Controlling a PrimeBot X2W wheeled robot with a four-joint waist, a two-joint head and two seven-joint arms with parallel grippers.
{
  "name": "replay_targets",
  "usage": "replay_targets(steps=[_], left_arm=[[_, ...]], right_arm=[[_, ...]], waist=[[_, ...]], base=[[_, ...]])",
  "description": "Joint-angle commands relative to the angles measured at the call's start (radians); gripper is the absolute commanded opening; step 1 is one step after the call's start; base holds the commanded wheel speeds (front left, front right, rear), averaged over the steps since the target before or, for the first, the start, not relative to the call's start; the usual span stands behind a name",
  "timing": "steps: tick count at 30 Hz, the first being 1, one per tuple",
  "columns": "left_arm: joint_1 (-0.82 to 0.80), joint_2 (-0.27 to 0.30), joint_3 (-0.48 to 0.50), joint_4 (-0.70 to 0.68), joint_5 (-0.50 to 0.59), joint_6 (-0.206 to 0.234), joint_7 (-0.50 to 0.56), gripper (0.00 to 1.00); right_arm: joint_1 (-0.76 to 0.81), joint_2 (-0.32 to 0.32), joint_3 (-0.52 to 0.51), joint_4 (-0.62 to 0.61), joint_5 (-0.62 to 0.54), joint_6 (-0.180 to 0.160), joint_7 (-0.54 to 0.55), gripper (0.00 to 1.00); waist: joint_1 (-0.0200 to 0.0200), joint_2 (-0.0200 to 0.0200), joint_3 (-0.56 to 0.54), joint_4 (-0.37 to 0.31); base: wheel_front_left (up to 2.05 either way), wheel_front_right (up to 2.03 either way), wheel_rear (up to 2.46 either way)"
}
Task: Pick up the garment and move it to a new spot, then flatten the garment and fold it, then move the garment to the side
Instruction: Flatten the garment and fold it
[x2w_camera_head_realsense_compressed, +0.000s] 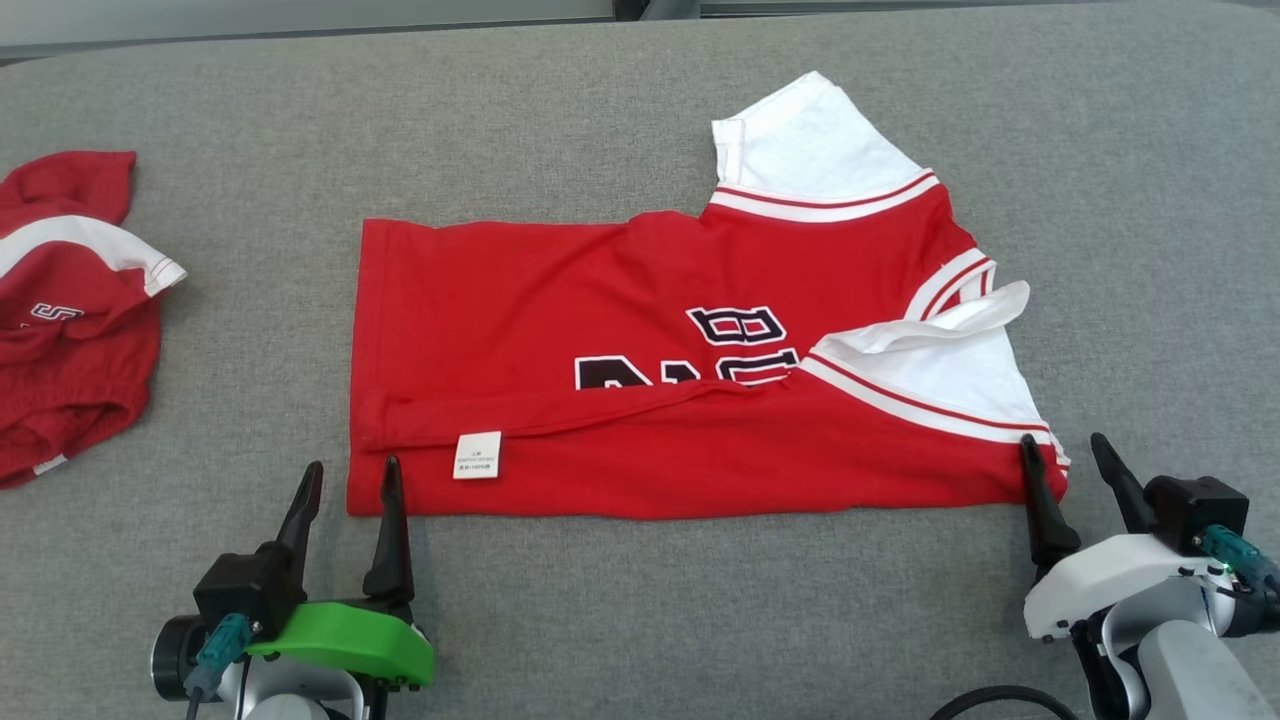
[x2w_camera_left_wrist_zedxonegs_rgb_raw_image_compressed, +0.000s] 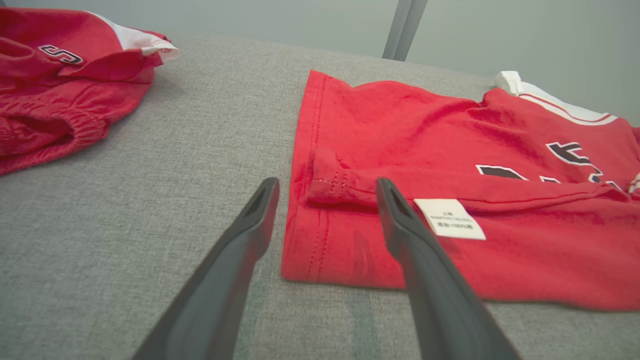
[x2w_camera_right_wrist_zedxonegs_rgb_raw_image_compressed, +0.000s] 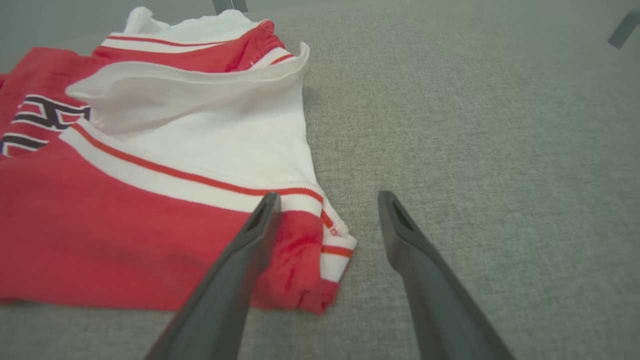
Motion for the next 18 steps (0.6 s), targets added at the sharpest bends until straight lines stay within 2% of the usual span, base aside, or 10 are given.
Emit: replay_targets(steps=[1,7,8,9,10,11,18], left_arm=[[0.003,0.004,-0.002,0.002,0.006,0.002,0.001,1.00],[-0.009,0.004,-0.017,-0.001,0.004,-0.001,0.001,1.00],[-0.007,0.004,-0.018,-0.002,0.002,0.000,0.001,1.00],[-0.005,0.004,-0.018,-0.003,0.002,-0.001,0.001,1.00],[-0.002,0.004,-0.018,-0.001,0.000,0.000,0.001,1.00],[0.000,0.004,-0.019,0.003,-0.003,0.000,0.001,1.00],[0.004,0.004,-0.028,0.031,-0.032,-0.007,0.001,1.00]], right_arm=[[0.014,0.009,-0.011,0.018,0.010,-0.002,-0.002,1.00],[0.007,0.021,0.005,0.087,0.032,-0.002,-0.001,1.00],[0.003,0.023,0.008,0.098,0.036,-0.002,0.000,0.96],[-0.001,0.023,0.013,0.109,0.034,-0.002,0.001,0.48],[-0.005,0.024,0.014,0.117,0.033,-0.002,0.002,0.07],[-0.009,0.024,0.016,0.122,0.034,-0.002,0.002,0.00],[-0.014,0.014,0.008,0.110,0.030,-0.002,0.002,0.00]], waist=[[0.0000,0.0001,-0.003,0.003],[0.0000,0.0001,-0.005,0.018],[0.0000,0.0001,-0.005,0.019],[0.0000,0.0001,-0.004,0.021],[0.0000,0.0001,-0.004,0.022],[0.0000,0.0001,-0.004,0.023],[0.0000,0.0001,-0.003,0.024]], base=[[0.00,0.00,0.00],[0.00,0.00,0.00],[0.00,0.00,0.00],[0.00,0.00,0.00],[0.00,0.00,0.00],[0.00,0.00,0.00],[0.00,0.00,0.00]])
